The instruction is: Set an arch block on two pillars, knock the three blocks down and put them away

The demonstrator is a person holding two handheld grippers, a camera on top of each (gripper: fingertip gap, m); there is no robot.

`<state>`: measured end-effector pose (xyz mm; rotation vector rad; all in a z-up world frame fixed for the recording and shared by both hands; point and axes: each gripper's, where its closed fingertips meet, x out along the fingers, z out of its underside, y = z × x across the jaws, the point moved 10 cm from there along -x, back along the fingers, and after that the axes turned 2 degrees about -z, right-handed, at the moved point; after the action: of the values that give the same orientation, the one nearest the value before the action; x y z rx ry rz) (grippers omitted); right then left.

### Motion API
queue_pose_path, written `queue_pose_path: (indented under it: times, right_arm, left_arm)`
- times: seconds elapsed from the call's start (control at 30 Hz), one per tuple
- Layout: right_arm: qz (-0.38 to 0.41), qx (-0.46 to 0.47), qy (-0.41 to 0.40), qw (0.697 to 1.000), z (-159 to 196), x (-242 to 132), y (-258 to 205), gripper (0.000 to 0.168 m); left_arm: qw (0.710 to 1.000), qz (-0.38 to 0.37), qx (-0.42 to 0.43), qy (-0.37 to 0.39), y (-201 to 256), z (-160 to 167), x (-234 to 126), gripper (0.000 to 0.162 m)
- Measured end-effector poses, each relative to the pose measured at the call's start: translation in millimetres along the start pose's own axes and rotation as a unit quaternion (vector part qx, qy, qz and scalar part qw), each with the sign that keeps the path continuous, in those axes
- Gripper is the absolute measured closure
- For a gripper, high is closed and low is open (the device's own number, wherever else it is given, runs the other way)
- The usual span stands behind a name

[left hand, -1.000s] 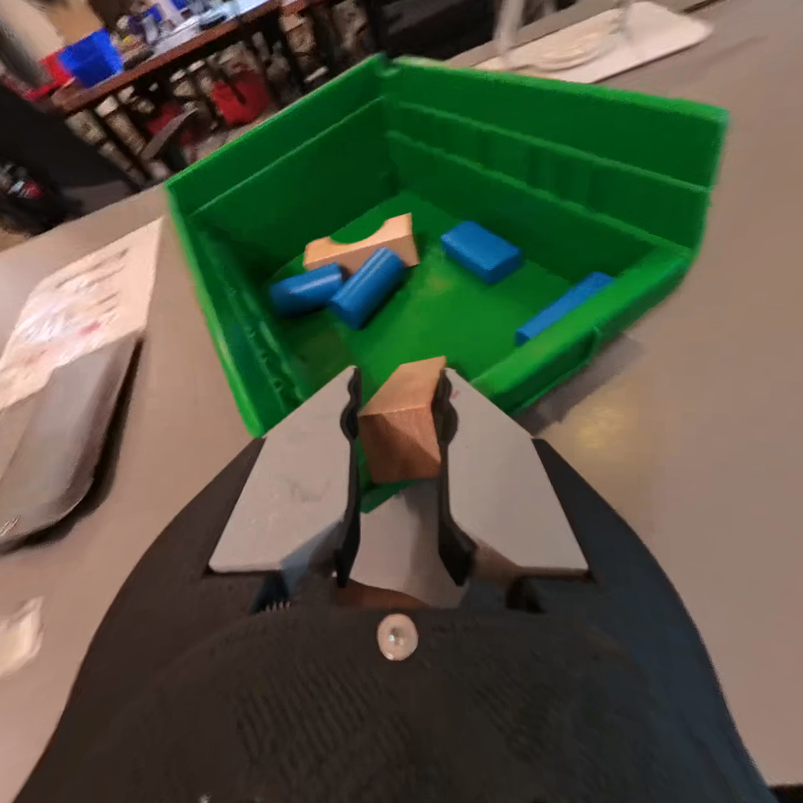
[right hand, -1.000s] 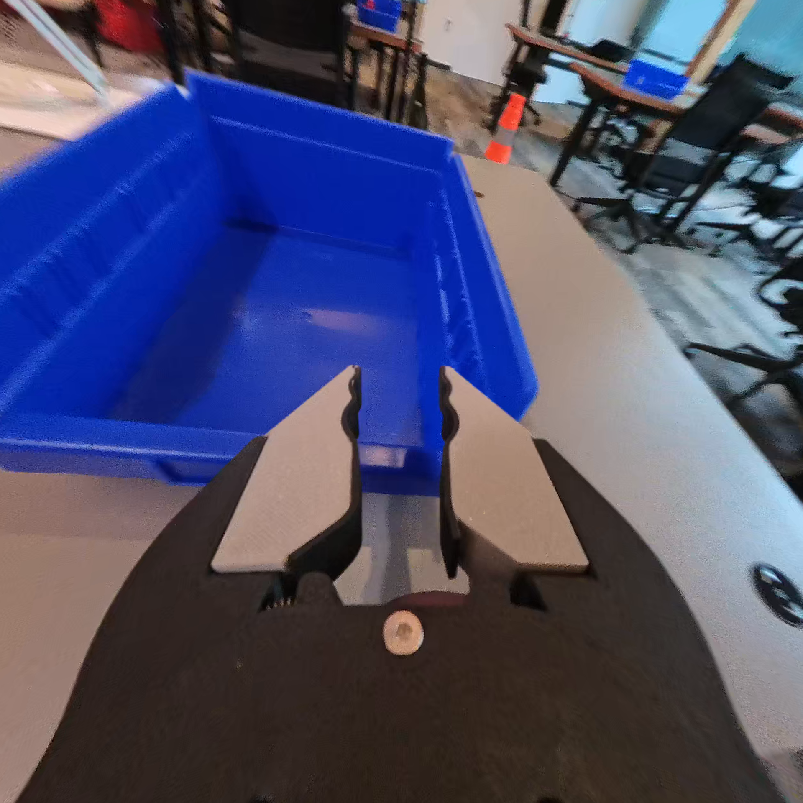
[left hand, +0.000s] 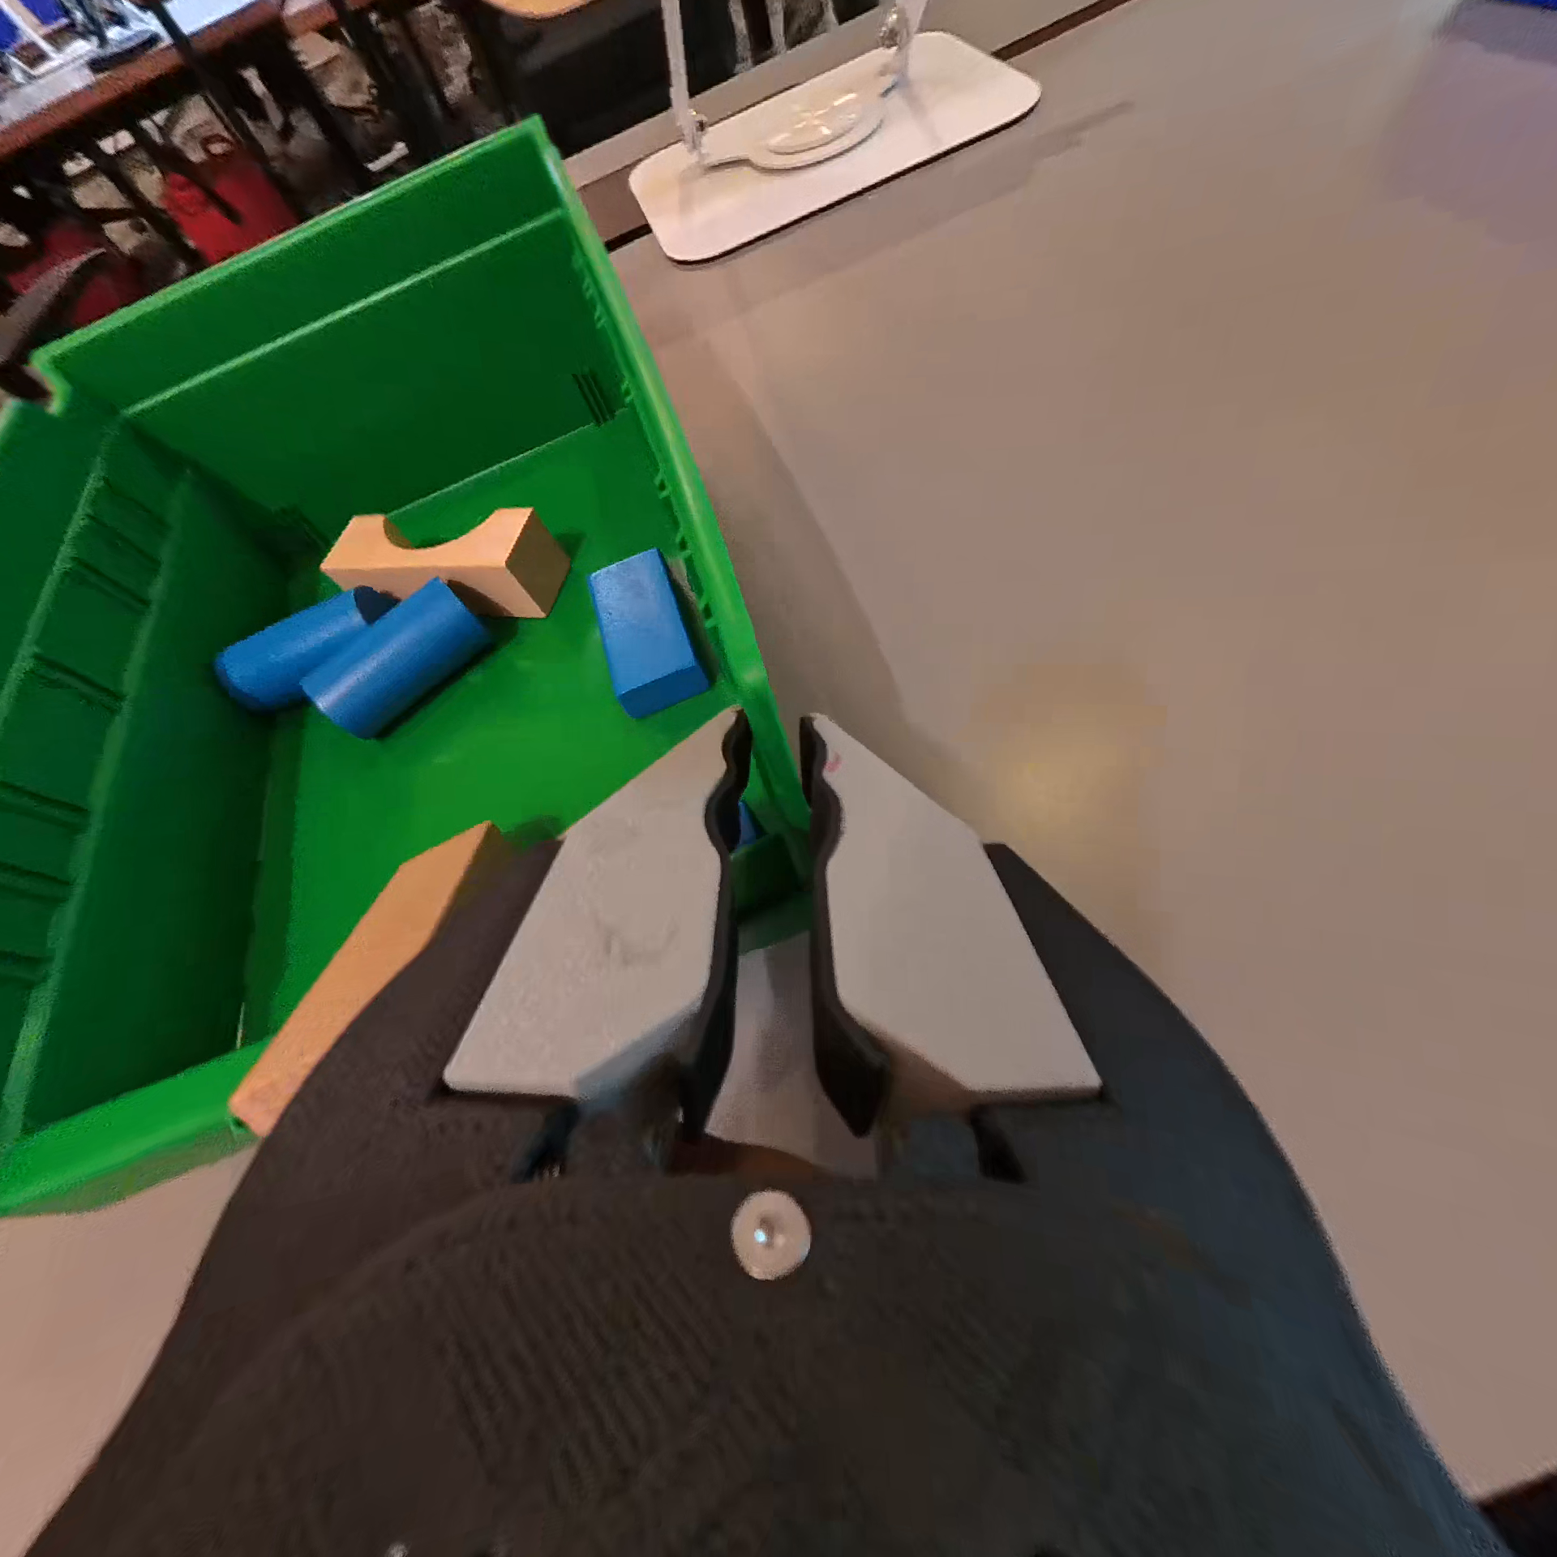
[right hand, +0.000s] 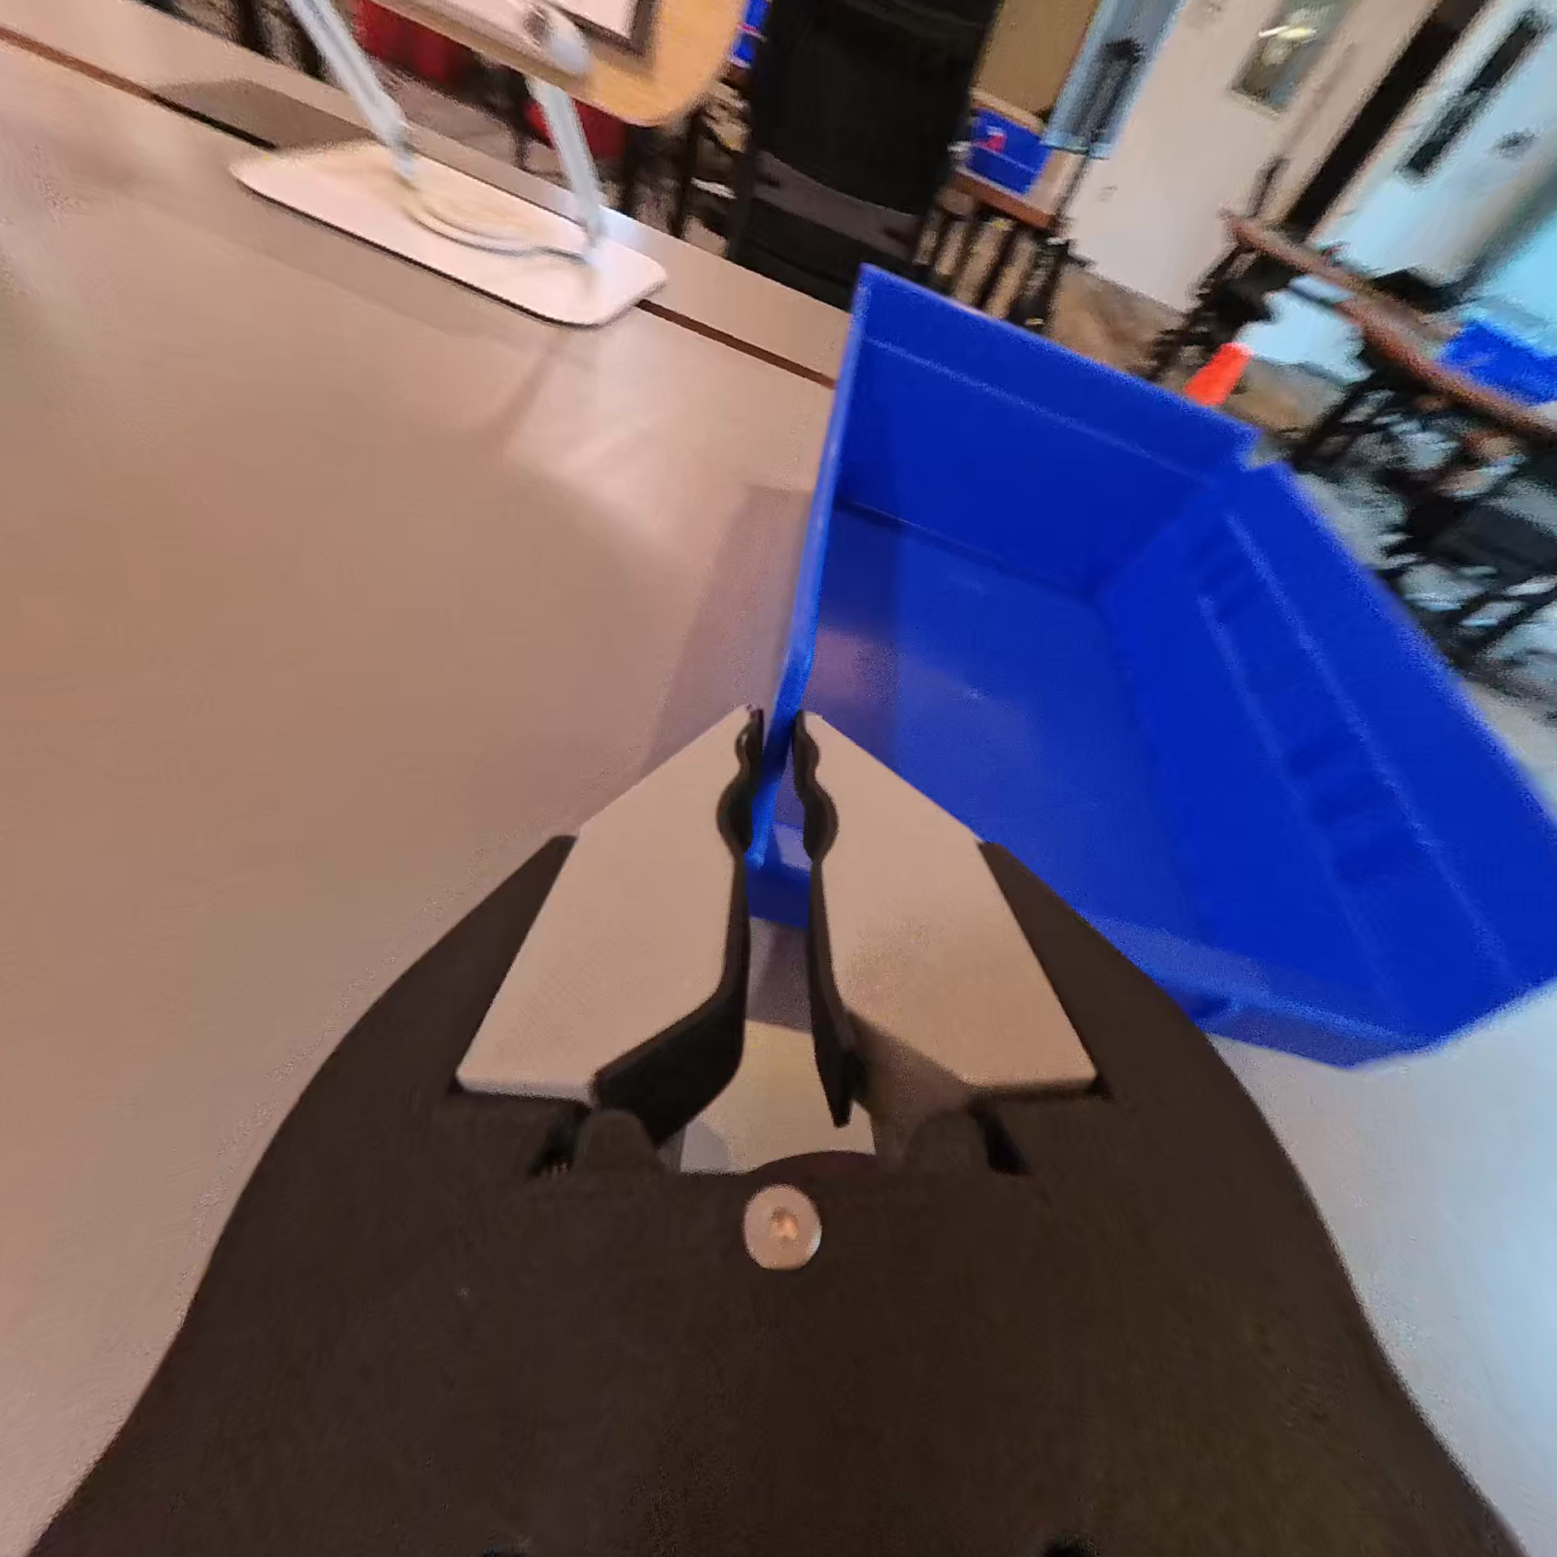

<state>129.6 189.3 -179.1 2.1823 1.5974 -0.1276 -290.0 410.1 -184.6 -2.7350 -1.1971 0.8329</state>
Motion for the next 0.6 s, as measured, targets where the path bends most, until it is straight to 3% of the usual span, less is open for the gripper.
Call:
queue_pose_path:
  times: [0.07, 0.3, 0.6]
  right_arm:
    - [0.047, -0.035, -0.015, 0.998, 1.8, -0.1, 3.1, 0.165]
    - [0.103, -0.034, -0.035, 0.993, 11.4, -16.4, 13.3, 0.164]
    - [0.085, -0.017, -0.035, 0.996, 11.5, -24.2, 9.0, 0.164]
  left_arm:
    - [1.0, -0.002, -0.01, 0.013, 0.5, 3.1, -1.9, 0.154]
    - [0.998, -0.04, -0.033, 0.032, 7.3, 6.3, -2.0, 0.157]
    - [0.998, -0.022, -0.047, 0.03, 12.1, 5.3, -2.2, 0.143]
